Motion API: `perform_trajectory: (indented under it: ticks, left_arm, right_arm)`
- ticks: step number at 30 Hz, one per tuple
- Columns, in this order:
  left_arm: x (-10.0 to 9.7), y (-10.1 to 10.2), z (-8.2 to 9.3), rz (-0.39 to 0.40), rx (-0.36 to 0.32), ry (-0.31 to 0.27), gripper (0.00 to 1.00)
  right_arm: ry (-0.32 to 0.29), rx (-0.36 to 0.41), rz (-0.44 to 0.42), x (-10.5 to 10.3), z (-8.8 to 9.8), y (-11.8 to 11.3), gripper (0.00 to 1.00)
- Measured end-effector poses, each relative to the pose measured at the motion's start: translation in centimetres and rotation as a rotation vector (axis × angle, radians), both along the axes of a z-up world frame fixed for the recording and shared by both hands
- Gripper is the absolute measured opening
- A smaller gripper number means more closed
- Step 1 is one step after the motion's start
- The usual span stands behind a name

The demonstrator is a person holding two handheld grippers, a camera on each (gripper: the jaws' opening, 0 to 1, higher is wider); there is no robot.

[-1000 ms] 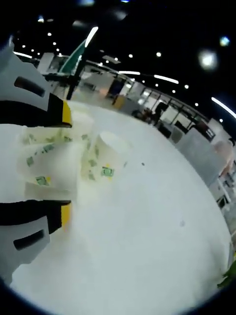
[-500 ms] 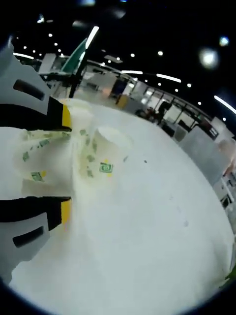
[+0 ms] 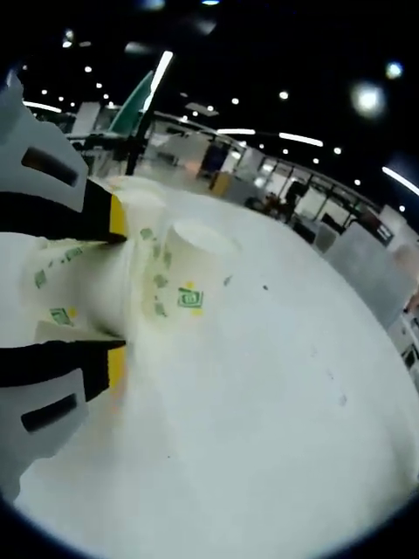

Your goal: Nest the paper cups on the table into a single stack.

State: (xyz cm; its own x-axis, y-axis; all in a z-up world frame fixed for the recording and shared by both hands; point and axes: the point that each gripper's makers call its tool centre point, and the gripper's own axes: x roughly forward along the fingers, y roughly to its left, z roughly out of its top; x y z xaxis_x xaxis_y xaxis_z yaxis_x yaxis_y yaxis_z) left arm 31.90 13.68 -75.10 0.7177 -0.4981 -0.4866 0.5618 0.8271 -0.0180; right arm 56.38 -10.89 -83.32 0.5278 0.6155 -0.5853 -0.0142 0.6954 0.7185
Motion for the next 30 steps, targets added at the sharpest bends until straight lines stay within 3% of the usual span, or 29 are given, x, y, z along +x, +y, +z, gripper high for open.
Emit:
perform_trajectory:
  ticks: [16, 30]
  left_arm:
    - [0.0, 0.1, 0.0, 0.007, -0.002, -0.002, 0.89]
    - [-0.1, -0.6, 0.5, -0.009, -0.001, -0.009, 0.89]
  right_arm:
    - [0.007, 0.029, 0.009, -0.7, 0.2, -0.3, 0.36]
    - [-0.020, 0.046, -0.025, -0.8, 1.8, -1.9, 0.31]
